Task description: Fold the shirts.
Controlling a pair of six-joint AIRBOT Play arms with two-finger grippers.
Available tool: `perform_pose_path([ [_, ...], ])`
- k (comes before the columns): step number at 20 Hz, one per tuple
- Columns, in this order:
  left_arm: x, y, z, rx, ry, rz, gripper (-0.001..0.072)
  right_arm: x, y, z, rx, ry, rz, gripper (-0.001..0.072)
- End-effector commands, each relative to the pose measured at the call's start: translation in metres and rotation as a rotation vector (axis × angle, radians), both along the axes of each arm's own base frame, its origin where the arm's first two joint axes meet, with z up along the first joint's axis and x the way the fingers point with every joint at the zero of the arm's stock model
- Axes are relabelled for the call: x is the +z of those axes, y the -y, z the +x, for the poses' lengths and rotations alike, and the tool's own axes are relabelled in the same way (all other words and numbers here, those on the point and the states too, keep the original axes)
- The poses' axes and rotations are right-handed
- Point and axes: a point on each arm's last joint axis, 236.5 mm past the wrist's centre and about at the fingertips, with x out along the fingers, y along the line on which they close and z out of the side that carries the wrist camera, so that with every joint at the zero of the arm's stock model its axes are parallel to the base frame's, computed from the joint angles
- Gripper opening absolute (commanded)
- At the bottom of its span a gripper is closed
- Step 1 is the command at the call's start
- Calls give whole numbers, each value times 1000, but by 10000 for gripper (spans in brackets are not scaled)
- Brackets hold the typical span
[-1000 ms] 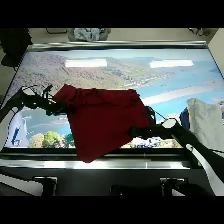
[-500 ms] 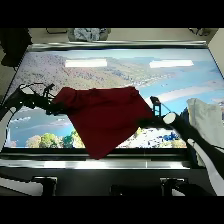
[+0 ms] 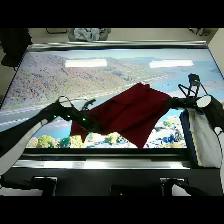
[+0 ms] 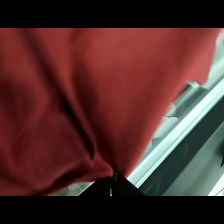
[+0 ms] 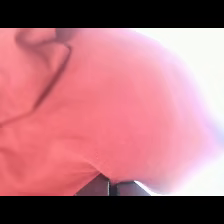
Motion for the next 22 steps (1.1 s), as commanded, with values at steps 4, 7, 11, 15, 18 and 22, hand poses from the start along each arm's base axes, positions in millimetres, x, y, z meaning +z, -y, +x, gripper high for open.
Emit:
perform_pose_path([
  [4,26,37,-12,-50,31,-61,578,-3,2,-12,51,-59,-6,405],
  [7,74,-23,41,-9,139,-51,579,7,-14,-33,248,-110,-52,620],
  [11,81,-186,137,241,361,315,528,15,-43,-98,461,-267,-6,622],
  [15,28,-242,138,374,191,362,534,-27,-65,-170,559,-497,121,622],
  [18,-7,-233,122,312,97,358,554,-48,-94,-199,574,-530,262,622],
  [22,-34,-209,108,221,43,338,554,-53,-99,-199,559,-519,282,621],
])
